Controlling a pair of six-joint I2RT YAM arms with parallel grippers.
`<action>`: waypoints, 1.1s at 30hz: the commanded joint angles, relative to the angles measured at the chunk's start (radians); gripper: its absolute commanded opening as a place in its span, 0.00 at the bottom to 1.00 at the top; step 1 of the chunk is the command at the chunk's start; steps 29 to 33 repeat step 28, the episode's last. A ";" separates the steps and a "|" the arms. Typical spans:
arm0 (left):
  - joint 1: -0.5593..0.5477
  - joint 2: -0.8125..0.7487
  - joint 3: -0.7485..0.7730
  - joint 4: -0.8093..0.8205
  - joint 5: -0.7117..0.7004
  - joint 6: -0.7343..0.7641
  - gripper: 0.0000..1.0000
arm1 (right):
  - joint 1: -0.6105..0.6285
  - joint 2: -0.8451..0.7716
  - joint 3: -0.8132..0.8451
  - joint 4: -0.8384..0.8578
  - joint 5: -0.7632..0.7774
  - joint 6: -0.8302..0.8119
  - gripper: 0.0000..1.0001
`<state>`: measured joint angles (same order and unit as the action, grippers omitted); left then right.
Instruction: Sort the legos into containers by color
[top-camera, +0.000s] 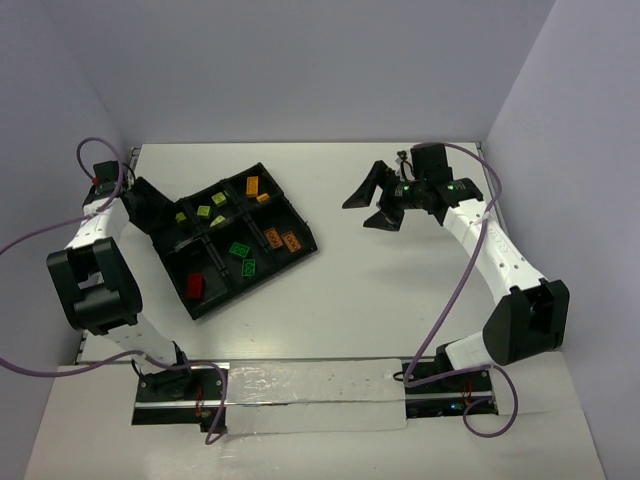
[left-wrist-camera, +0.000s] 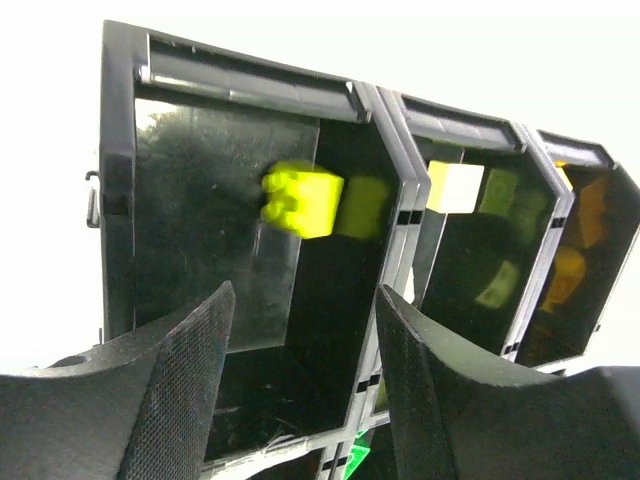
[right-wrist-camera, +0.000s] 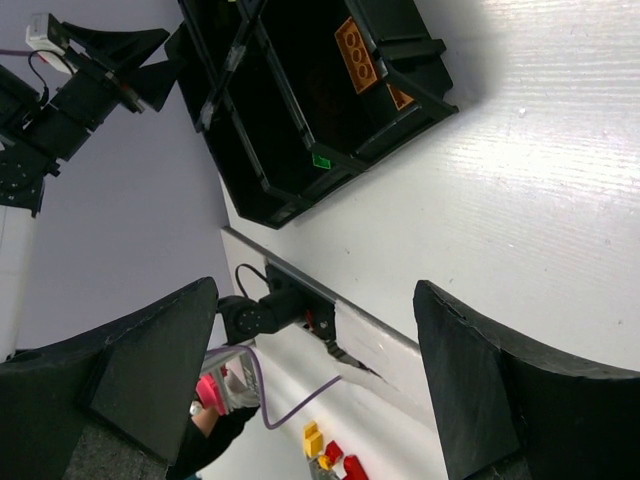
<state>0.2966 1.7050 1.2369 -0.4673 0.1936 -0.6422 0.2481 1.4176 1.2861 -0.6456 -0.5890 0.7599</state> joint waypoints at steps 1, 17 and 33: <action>0.005 -0.006 0.067 0.032 -0.031 0.016 0.66 | -0.001 0.016 0.034 -0.008 0.008 -0.018 0.87; -0.039 -0.405 0.082 0.026 0.057 0.059 0.65 | 0.000 -0.038 0.130 -0.074 0.188 -0.107 0.94; -0.131 -0.513 0.063 -0.017 0.132 0.094 0.66 | 0.000 -0.120 0.072 -0.094 0.333 -0.108 0.94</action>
